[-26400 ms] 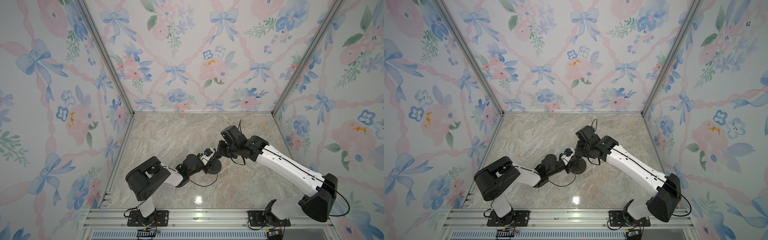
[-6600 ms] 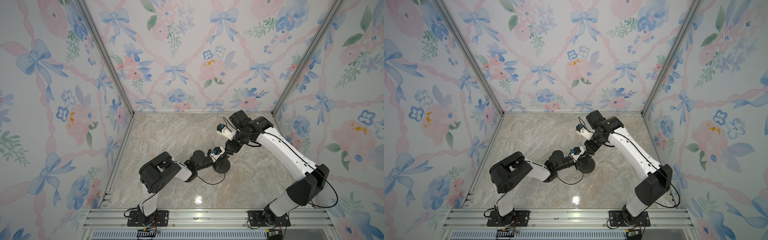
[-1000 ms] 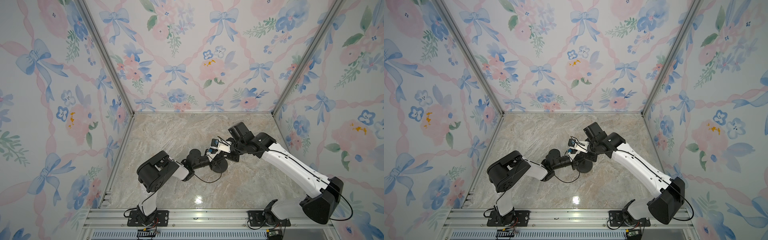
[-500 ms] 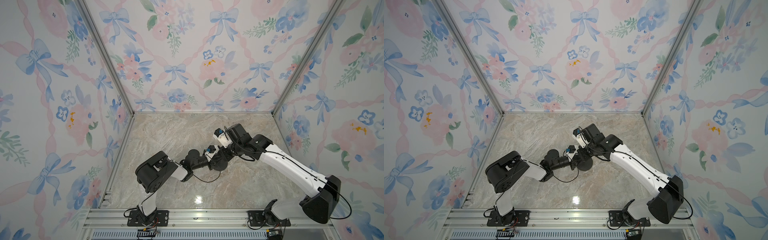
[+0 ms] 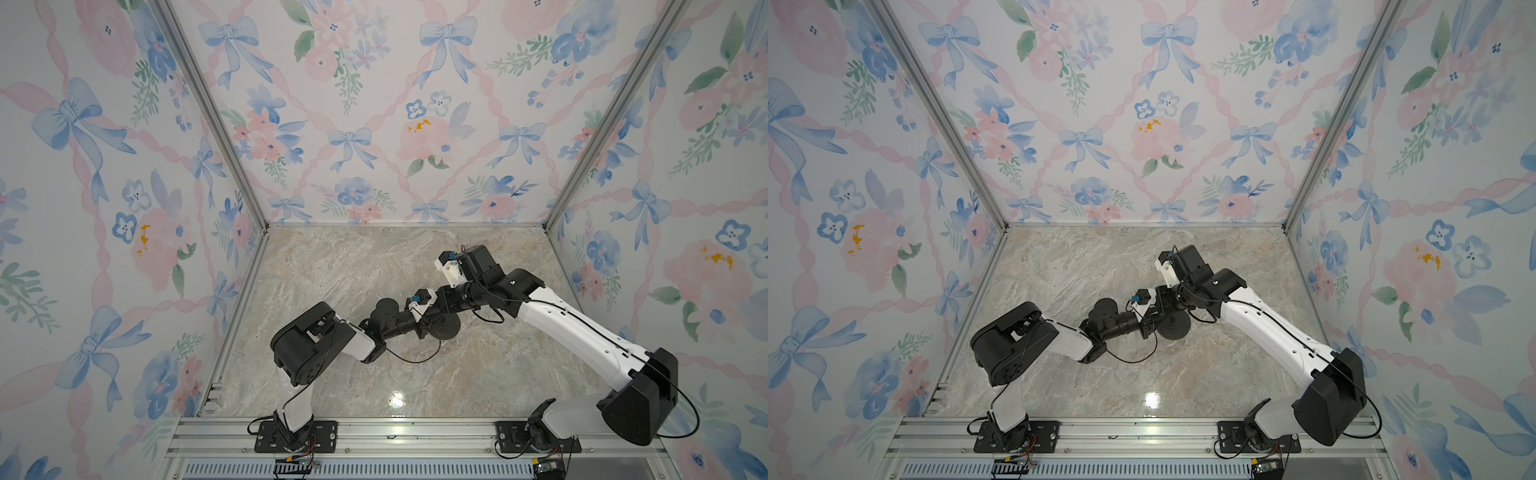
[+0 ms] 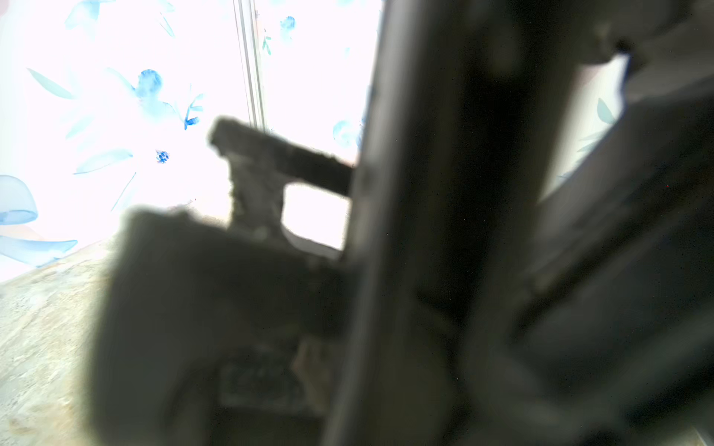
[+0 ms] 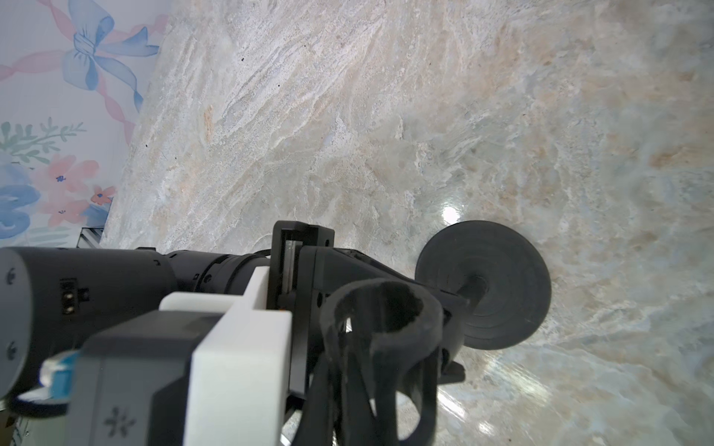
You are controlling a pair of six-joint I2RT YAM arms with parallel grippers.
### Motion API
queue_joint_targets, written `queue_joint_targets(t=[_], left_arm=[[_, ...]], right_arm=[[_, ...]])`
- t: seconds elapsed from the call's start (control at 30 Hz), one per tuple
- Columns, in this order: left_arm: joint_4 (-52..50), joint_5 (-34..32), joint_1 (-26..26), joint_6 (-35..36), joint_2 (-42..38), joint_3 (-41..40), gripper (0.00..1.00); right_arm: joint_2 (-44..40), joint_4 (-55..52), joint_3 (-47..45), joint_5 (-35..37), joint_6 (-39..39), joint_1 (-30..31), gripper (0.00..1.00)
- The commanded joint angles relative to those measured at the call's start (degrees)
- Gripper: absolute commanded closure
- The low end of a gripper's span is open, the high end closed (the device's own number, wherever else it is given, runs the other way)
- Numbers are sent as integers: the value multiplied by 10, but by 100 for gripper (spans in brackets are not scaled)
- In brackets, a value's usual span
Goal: Assemble a microphone stand
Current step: Screw the microphone stand pole into the microphone stand base.
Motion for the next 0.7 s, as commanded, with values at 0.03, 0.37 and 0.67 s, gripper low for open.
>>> queue_joint_targets(t=[0.03, 0.37, 0.67], left_arm=[[23, -26, 10, -2, 8, 29, 64], [24, -18, 5, -5, 9, 46, 60], [23, -24, -5, 10, 19, 54, 55]], right_arm=[[1, -54, -45, -51, 29, -31, 100], [-76, 10, -119, -100, 66, -100, 100], [-92, 22, -145, -103, 88, -108, 100]])
